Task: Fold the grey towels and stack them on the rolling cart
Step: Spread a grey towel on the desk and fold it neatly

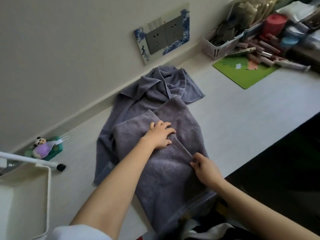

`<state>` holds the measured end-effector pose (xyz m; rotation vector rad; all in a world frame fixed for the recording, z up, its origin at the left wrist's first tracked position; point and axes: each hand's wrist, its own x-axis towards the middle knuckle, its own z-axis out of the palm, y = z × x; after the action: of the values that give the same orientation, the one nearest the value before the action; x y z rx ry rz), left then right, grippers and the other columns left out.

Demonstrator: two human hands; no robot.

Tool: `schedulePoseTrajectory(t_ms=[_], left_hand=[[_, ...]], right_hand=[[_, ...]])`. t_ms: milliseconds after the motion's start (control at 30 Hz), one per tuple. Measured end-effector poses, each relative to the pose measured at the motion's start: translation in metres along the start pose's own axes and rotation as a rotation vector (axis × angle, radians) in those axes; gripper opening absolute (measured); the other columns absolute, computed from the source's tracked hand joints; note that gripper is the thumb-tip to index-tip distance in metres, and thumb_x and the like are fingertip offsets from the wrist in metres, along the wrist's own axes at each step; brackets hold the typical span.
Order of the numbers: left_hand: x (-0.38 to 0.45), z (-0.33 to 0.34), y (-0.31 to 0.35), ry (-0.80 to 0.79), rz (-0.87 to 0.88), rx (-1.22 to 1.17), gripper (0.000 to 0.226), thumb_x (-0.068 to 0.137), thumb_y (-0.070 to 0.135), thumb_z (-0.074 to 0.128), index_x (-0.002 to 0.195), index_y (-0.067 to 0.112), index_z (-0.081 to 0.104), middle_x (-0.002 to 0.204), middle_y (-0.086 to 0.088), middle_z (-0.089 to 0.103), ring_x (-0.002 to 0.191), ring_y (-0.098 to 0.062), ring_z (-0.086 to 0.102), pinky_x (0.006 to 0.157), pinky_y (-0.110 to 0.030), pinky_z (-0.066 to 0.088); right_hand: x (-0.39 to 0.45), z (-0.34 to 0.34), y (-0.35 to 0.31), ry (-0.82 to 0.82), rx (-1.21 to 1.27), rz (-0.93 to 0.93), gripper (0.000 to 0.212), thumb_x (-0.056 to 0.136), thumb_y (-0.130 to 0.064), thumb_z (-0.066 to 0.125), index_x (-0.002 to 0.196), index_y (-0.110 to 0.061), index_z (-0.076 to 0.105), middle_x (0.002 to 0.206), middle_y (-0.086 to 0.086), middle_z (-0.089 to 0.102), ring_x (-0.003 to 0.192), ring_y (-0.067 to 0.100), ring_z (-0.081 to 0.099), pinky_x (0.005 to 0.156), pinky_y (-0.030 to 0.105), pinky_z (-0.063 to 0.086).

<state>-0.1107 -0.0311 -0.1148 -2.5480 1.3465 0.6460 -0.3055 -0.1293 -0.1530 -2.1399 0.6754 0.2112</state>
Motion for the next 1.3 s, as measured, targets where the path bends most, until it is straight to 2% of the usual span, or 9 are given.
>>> schedulePoseTrajectory(t_ms=[200, 400, 467, 533, 600, 800, 967, 1200, 1300], left_hand=[[0.02, -0.003, -0.01, 0.008, 0.044, 0.033, 0.047, 0.086, 0.051, 0.054, 0.122, 0.023, 0.045, 0.125, -0.004, 0.052, 0.124, -0.024, 0.038, 0.114, -0.047, 0.007], [0.027, -0.017, -0.038, -0.017, 0.047, -0.108, 0.038, 0.078, 0.063, 0.058, 0.073, 0.026, 0.052, 0.098, -0.001, 0.056, 0.12, -0.027, 0.044, 0.112, -0.041, 0.02], [0.024, -0.031, -0.042, -0.01, 0.04, -0.233, 0.043, 0.074, 0.063, 0.063, 0.063, 0.027, 0.043, 0.083, 0.0, 0.059, 0.11, -0.028, 0.051, 0.093, -0.037, 0.038], [0.018, -0.054, -0.045, 0.017, 0.032, -0.269, 0.046, 0.072, 0.062, 0.067, 0.063, 0.023, 0.044, 0.072, 0.004, 0.056, 0.085, -0.022, 0.057, 0.066, -0.031, 0.038], [0.013, -0.082, -0.052, 0.003, -0.007, -0.299, 0.045, 0.07, 0.061, 0.069, 0.064, 0.022, 0.049, 0.069, 0.006, 0.057, 0.07, -0.014, 0.055, 0.057, -0.029, 0.036], [-0.015, -0.165, -0.089, 0.022, -0.113, -0.356, 0.027, 0.07, 0.044, 0.078, 0.085, 0.022, 0.071, 0.088, 0.0, 0.071, 0.083, -0.015, 0.064, 0.074, -0.028, 0.047], [-0.054, -0.221, -0.101, 0.138, -0.204, -0.365, 0.015, 0.07, 0.029, 0.079, 0.078, 0.02, 0.069, 0.083, -0.001, 0.069, 0.078, -0.017, 0.062, 0.06, -0.025, 0.042], [-0.088, -0.27, -0.099, 0.446, -0.259, -0.84, 0.019, 0.079, 0.028, 0.073, 0.085, 0.01, 0.068, 0.067, 0.001, 0.057, 0.061, -0.015, 0.045, 0.052, -0.025, 0.031], [-0.087, -0.272, -0.09, 0.54, -0.162, -1.189, 0.012, 0.085, 0.023, 0.066, 0.092, 0.013, 0.064, 0.072, 0.0, 0.057, 0.053, -0.007, 0.048, 0.046, -0.018, 0.036]], right_hand=[[0.04, -0.044, 0.017, 0.222, -0.251, 0.057, 0.014, 0.093, -0.026, 0.043, 0.101, -0.021, 0.054, 0.097, 0.008, 0.068, 0.089, 0.031, 0.062, 0.059, 0.032, 0.039], [0.073, -0.079, 0.015, 0.224, -0.196, 0.081, 0.013, 0.091, -0.029, 0.052, 0.099, -0.024, 0.06, 0.108, 0.009, 0.067, 0.101, 0.03, 0.059, 0.075, 0.033, 0.043], [0.075, -0.09, 0.01, 0.232, -0.158, 0.063, 0.013, 0.09, -0.029, 0.054, 0.098, -0.022, 0.062, 0.108, 0.009, 0.067, 0.102, 0.03, 0.059, 0.079, 0.032, 0.043], [0.075, -0.106, -0.002, 0.275, -0.124, 0.027, 0.014, 0.089, -0.03, 0.057, 0.097, -0.021, 0.063, 0.103, 0.009, 0.067, 0.1, 0.03, 0.059, 0.077, 0.031, 0.042], [0.074, -0.129, -0.021, 0.294, -0.107, -0.013, 0.017, 0.088, -0.035, 0.06, 0.095, -0.02, 0.064, 0.09, 0.007, 0.063, 0.092, 0.027, 0.058, 0.072, 0.028, 0.04], [0.055, -0.23, -0.085, 0.121, -0.265, -0.105, 0.034, 0.075, -0.049, 0.07, 0.063, -0.021, 0.057, 0.065, -0.003, 0.054, 0.067, 0.013, 0.049, 0.056, 0.025, 0.034], [0.034, -0.303, -0.116, -0.034, -0.538, -0.096, 0.024, 0.073, -0.045, 0.073, 0.069, -0.023, 0.064, 0.067, -0.004, 0.058, 0.065, 0.011, 0.052, 0.059, 0.024, 0.037], [0.037, -0.361, -0.134, 0.446, -0.342, -0.249, 0.018, 0.084, -0.034, 0.065, 0.087, -0.016, 0.067, 0.082, 0.003, 0.065, 0.078, 0.019, 0.06, 0.07, 0.03, 0.046], [0.04, -0.363, -0.139, 0.567, -0.03, -0.311, 0.01, 0.085, -0.023, 0.065, 0.089, -0.014, 0.064, 0.08, 0.006, 0.061, 0.064, 0.013, 0.054, 0.057, 0.02, 0.044]])
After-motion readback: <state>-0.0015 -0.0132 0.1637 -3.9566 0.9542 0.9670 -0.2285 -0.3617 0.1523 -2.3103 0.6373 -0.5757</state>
